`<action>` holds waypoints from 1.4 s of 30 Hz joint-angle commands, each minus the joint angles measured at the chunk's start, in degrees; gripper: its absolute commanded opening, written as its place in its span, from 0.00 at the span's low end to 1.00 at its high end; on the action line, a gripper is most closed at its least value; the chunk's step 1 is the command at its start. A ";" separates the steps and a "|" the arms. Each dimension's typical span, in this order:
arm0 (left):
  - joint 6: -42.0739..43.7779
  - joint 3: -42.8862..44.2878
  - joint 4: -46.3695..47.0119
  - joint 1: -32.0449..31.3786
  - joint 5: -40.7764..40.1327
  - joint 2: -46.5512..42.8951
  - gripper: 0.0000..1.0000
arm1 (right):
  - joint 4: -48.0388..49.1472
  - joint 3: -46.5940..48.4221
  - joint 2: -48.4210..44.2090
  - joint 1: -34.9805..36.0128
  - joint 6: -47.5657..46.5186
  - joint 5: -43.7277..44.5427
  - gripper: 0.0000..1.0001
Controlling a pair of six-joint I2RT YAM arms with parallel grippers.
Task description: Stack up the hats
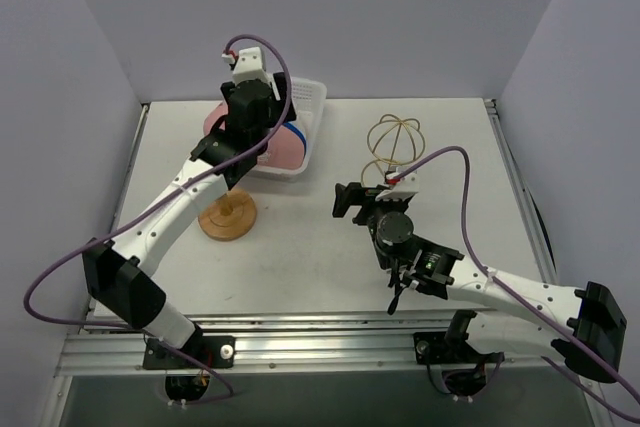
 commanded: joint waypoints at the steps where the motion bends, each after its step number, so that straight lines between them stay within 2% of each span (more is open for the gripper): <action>1: 0.78 4.94 -5.70 4.45 1.54 4.34 0.81 | 3.31 -0.21 -1.56 0.52 -1.06 -0.57 0.96; 5: 0.60 6.87 -7.54 7.97 1.56 7.79 0.72 | 2.87 0.23 -0.95 0.52 -1.24 -1.01 0.95; 10: 1.31 6.26 -8.07 10.26 -0.64 8.49 0.72 | 2.52 0.85 -0.24 0.52 -1.24 -1.89 0.95; 18: -0.53 2.22 -8.25 18.07 8.76 7.18 0.72 | 2.26 1.37 1.16 0.52 -1.24 -1.98 0.95; 25: 0.25 3.88 -10.00 18.87 9.81 11.12 0.75 | 1.82 1.73 1.34 0.52 -1.15 -1.81 0.95; 31: 0.78 4.42 -9.66 19.40 12.54 13.76 0.72 | 1.82 1.64 0.81 0.52 -1.24 -1.72 0.94; 32: 0.78 4.33 -9.65 19.40 12.71 14.03 0.71 | 1.73 1.64 0.64 0.52 -1.24 -1.63 0.94; 36: 0.87 3.63 -7.73 19.40 13.77 13.77 0.53 | 1.82 1.46 0.11 0.52 -1.41 -1.37 0.94; 37: 0.96 3.45 -7.37 19.40 14.47 13.16 0.42 | 1.82 1.46 0.02 0.61 -1.50 -1.28 0.94; 38: 1.04 3.27 -6.67 19.40 14.56 12.80 0.38 | 1.82 1.46 0.02 0.52 -1.50 -1.28 0.94; 42: 1.49 2.57 -4.56 19.40 15.70 10.00 0.36 | 1.64 1.64 0.28 0.61 -1.59 -1.28 0.94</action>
